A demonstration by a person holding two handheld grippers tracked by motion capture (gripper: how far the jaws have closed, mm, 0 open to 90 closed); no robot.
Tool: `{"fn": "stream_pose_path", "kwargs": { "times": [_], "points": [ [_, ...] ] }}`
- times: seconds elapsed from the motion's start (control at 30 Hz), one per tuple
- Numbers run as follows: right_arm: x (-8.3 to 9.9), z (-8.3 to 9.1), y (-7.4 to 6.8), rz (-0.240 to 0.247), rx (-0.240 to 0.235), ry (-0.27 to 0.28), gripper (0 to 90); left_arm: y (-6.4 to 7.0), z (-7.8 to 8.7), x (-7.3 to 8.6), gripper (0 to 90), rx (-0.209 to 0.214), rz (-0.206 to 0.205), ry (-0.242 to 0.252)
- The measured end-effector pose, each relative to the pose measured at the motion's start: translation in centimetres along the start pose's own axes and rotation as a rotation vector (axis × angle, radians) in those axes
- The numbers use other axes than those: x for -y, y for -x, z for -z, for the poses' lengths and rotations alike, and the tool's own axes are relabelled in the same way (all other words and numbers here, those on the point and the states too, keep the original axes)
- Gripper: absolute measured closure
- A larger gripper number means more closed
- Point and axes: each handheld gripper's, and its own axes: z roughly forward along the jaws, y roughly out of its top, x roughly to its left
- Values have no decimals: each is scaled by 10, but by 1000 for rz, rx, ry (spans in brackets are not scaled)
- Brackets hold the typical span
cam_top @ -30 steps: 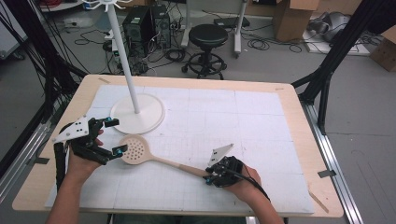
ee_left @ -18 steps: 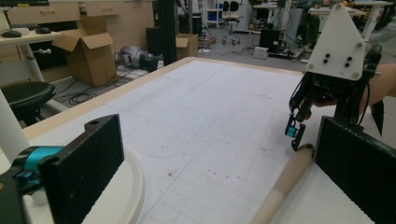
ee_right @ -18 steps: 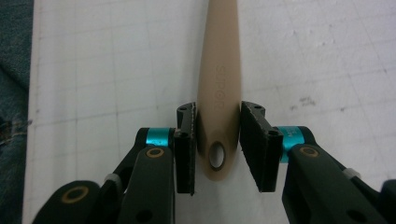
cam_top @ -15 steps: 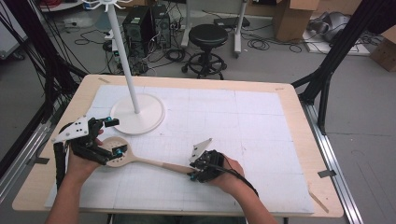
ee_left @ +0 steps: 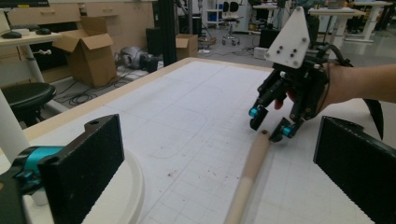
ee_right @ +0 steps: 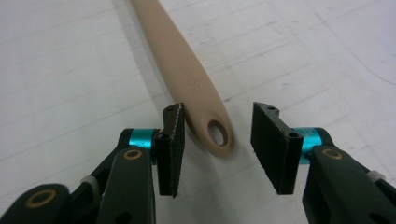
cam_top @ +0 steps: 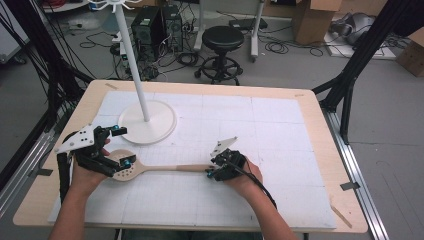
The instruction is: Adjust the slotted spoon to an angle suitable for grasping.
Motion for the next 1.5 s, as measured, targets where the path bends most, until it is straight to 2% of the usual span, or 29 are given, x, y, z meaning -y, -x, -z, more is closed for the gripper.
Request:
{"fn": "stream_pose_path", "kwargs": {
  "times": [0.13,0.2,0.3,0.5,0.6,0.77,0.8,0.83,0.97,1.13,1.17,1.37,1.4,1.5],
  "points": [
    [-5,-5,11,-47,55,5,500,0,0,0,23,0,1,1],
    [-6,-7,13,-54,58,7,491,-1,0,0,23,-1,2,3],
    [-10,-11,21,-107,82,22,478,0,1,0,23,0,0,3],
    [-11,-10,21,-103,90,26,465,0,1,0,23,2,2,3],
    [-11,0,20,-123,64,69,434,-1,1,1,23,0,6,-1],
    [-11,29,15,-132,38,191,381,0,0,1,23,0,6,-12],
    [-9,40,14,-128,46,224,372,0,0,1,23,0,6,-11],
    [-9,40,14,-128,46,224,372,0,0,1,23,1,7,-10],
    [-1,59,13,-130,68,269,349,-1,0,1,23,1,9,-11],
    [17,83,14,-165,82,365,315,0,1,1,23,0,12,-10],
    [25,89,15,-170,105,388,302,0,1,1,23,0,12,-11],
    [41,101,19,-208,102,448,261,1,2,2,23,1,12,-15],
    [44,107,18,-204,117,461,247,1,2,2,23,-3,12,-17],
    [45,110,17,-200,114,474,238,0,3,2,23,-7,15,-13]
  ]
}}
